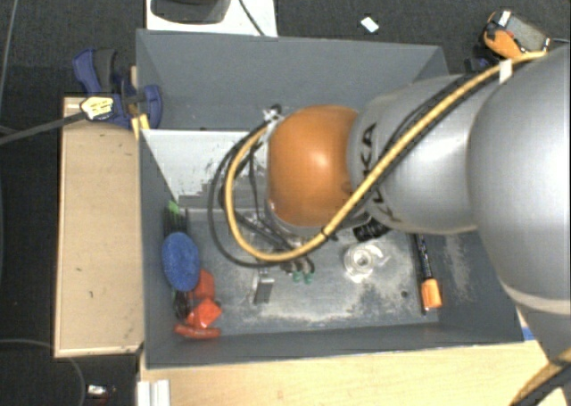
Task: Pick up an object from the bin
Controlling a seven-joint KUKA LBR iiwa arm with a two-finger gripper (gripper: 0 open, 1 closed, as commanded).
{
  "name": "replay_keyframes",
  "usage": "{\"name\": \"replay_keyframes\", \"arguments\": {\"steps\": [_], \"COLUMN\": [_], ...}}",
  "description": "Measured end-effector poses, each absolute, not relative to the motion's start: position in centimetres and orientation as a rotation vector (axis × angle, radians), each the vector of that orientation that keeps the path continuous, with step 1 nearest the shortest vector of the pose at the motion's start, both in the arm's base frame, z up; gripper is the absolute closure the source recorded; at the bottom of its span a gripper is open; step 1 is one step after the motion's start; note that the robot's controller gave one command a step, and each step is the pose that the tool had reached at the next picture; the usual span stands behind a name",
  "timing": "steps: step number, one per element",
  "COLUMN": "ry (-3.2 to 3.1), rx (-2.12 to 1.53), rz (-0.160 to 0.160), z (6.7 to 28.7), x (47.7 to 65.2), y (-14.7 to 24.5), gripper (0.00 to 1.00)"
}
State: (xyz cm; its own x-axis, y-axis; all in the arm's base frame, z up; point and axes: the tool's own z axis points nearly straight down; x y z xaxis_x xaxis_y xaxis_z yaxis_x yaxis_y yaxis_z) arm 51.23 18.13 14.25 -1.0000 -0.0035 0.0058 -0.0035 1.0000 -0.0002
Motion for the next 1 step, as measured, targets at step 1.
{"name": "replay_keyframes", "arguments": {"steps": [1], "ry": [-3.143], "rx": [-0.005], "rz": [-0.002], "z": [14.69], "x": [51.43], "y": [18.04], "gripper": [0.0]}}
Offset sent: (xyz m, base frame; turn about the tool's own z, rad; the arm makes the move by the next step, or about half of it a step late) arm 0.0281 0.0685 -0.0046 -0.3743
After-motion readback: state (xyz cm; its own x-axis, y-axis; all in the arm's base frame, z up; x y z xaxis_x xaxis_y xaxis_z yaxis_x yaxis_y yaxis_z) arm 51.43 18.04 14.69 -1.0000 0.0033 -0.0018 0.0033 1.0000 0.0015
